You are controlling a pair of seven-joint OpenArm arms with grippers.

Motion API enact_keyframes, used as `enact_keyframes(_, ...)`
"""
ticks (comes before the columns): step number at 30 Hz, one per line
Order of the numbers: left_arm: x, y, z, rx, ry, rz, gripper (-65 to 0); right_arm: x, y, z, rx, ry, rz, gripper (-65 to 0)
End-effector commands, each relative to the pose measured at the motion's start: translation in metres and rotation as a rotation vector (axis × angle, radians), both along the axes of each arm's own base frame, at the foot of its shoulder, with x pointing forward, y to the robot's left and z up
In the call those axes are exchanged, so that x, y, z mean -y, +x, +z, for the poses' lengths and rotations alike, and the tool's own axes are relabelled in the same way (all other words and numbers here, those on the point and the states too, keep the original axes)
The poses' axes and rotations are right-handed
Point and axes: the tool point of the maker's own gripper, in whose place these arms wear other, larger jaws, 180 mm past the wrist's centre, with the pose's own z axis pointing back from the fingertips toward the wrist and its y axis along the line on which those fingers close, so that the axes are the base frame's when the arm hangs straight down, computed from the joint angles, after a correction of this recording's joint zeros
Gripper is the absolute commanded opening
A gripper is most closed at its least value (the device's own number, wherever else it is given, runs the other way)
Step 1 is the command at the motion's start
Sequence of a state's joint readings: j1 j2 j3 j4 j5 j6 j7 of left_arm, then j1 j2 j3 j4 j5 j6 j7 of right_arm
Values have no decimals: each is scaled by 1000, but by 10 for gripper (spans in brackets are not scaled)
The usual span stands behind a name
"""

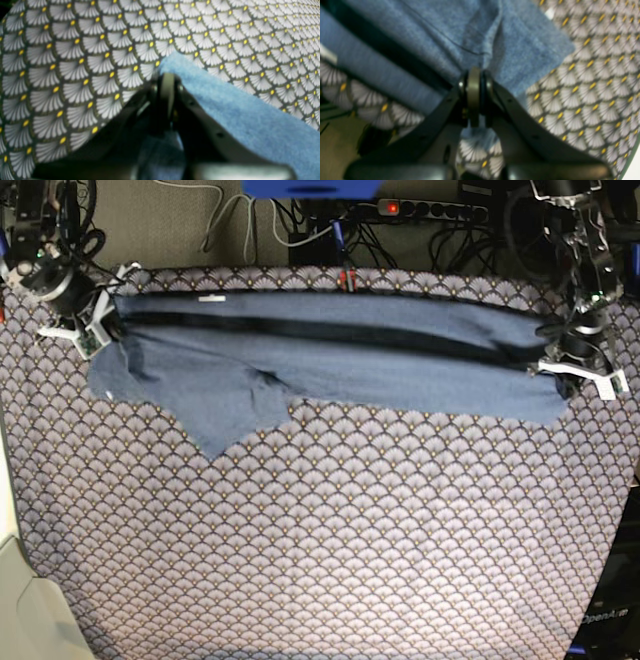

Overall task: Fold the T-shirt properly
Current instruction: 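Fold the hem edge over toward the collar with both grippers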

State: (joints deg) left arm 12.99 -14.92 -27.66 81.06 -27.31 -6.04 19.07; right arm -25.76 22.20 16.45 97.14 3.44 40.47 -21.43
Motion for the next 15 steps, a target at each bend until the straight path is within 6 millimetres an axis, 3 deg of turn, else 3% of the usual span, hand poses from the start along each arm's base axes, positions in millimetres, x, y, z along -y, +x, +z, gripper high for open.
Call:
enact_keyframes(1, -9, 7, 16, 48, 31, 6, -645, 3, 10, 13, 48, -10, 8, -650)
enact_keyframes(9, -8, 5, 13, 41, 32, 6, -635, 5, 7, 10, 28, -19, 0, -650)
enact_keyframes(15, -7, -3, 6, 18, 26, 7, -433, 12, 2, 3, -30, -60, -15, -511)
